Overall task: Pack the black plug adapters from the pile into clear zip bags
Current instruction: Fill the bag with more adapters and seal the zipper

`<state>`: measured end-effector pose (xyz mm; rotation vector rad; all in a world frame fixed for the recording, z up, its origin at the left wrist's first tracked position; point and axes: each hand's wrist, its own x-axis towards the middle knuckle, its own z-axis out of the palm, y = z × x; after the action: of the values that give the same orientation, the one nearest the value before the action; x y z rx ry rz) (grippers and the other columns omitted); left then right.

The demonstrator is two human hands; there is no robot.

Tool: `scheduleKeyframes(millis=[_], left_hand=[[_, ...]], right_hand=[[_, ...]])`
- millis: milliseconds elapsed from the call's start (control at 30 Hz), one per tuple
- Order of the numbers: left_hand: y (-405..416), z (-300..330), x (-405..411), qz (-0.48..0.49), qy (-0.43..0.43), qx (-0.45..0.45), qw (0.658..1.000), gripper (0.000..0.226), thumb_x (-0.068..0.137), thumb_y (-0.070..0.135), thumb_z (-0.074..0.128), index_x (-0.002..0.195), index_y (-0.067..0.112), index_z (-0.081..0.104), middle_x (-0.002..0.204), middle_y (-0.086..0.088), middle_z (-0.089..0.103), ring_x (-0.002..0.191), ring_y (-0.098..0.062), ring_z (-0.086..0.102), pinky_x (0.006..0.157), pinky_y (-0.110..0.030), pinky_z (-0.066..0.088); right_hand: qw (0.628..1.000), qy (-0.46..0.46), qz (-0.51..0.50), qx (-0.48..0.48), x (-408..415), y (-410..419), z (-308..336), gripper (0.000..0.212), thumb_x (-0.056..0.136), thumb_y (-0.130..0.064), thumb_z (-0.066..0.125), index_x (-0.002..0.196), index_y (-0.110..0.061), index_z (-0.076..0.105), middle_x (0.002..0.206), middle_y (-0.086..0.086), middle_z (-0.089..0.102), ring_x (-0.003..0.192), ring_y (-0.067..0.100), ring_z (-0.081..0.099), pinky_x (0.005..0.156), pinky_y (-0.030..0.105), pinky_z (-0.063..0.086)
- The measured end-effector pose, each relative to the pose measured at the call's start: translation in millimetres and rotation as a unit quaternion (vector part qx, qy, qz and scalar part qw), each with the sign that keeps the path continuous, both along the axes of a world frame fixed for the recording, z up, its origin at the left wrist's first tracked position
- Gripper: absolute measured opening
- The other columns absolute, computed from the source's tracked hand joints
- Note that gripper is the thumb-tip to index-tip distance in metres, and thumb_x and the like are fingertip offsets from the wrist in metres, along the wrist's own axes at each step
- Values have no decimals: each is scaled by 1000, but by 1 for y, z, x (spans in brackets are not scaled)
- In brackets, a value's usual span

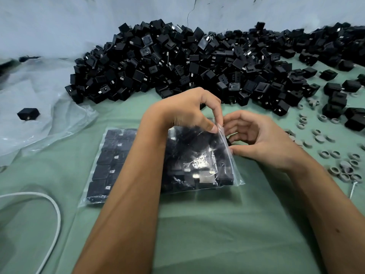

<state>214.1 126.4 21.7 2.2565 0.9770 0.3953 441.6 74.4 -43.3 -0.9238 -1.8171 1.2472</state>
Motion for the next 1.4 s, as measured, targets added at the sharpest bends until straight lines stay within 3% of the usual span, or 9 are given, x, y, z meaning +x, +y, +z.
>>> scheduleKeyframes(millis=[133, 300, 467, 700, 967, 1033, 1100, 1233, 1400], left_hand=[[0, -1, 1, 0, -3, -4, 1000, 15, 78, 11, 86, 92, 12, 81, 124, -20, 67, 115, -13, 55, 85, 9, 25], [-1, 0, 4, 0, -9, 4, 1000, 14, 78, 13, 86, 91, 13, 81, 125, -20, 65, 114, -11, 54, 84, 10, 24], [-2, 2, 4, 1, -13, 18, 1000, 14, 77, 13, 87, 90, 15, 81, 126, -23, 63, 114, -12, 52, 83, 9, 25], [-1, 2, 1, 12, -25, 14, 1000, 13, 77, 16, 87, 89, 17, 81, 124, -18, 66, 120, -8, 53, 89, 8, 24], [-2, 2, 2, 17, -18, -1, 1000, 19, 76, 16, 89, 82, 31, 79, 131, -5, 63, 124, 5, 48, 102, -8, 28], [-2, 0, 2, 24, -14, -14, 1000, 20, 76, 17, 89, 82, 33, 79, 134, 4, 59, 131, 5, 45, 111, -23, 28], [-1, -2, 4, 21, -12, -19, 1000, 20, 76, 18, 89, 82, 34, 79, 134, 3, 60, 128, 5, 48, 109, -19, 29], [0, -9, 9, 20, -11, -34, 999, 18, 77, 13, 88, 83, 28, 81, 125, -10, 68, 118, -10, 59, 93, -1, 37], [3, -14, 11, 23, 11, -67, 997, 23, 78, 11, 87, 78, 32, 79, 96, 5, 75, 105, -13, 68, 102, -30, 50]], right_hand=[[996, 37, -85, 8, -3, -1, -1, 47, 74, 17, 81, 113, -4, 66, 105, 22, 71, 96, 29, 73, 97, 47, 59], [978, -69, -174, 94, -9, -2, -5, 28, 73, -22, 92, 95, -28, 75, 81, -8, 78, 62, 26, 56, 63, 33, 46], [978, -62, -168, 106, -20, -3, -8, 29, 76, -25, 92, 98, -28, 74, 78, -12, 78, 62, -1, 58, 60, 8, 37], [992, -8, -120, 43, -27, -6, -7, 30, 91, -12, 79, 116, -17, 63, 92, 0, 80, 90, 19, 78, 87, 51, 60], [999, 15, -33, 5, -29, -9, -5, 28, 100, -9, 66, 126, -13, 55, 101, 9, 80, 102, 26, 75, 93, 49, 59], [997, 27, -76, 5, -27, -7, -6, 22, 100, -9, 66, 121, -14, 60, 96, 8, 80, 96, 31, 76, 92, 56, 57], [983, 19, -178, 29, -24, -1, -8, 15, 98, -9, 67, 110, -17, 66, 88, 2, 80, 91, 23, 76, 89, 52, 58], [919, -123, -355, 120, -21, 23, -8, 9, 93, -15, 68, 94, -24, 69, 81, -12, 76, 79, 0, 67, 72, 17, 47], [820, -411, -290, 274, -35, 74, 6, 45, 91, -19, 70, 135, -21, 60, 137, 4, 57, 131, 29, 38, 101, 42, 42]])
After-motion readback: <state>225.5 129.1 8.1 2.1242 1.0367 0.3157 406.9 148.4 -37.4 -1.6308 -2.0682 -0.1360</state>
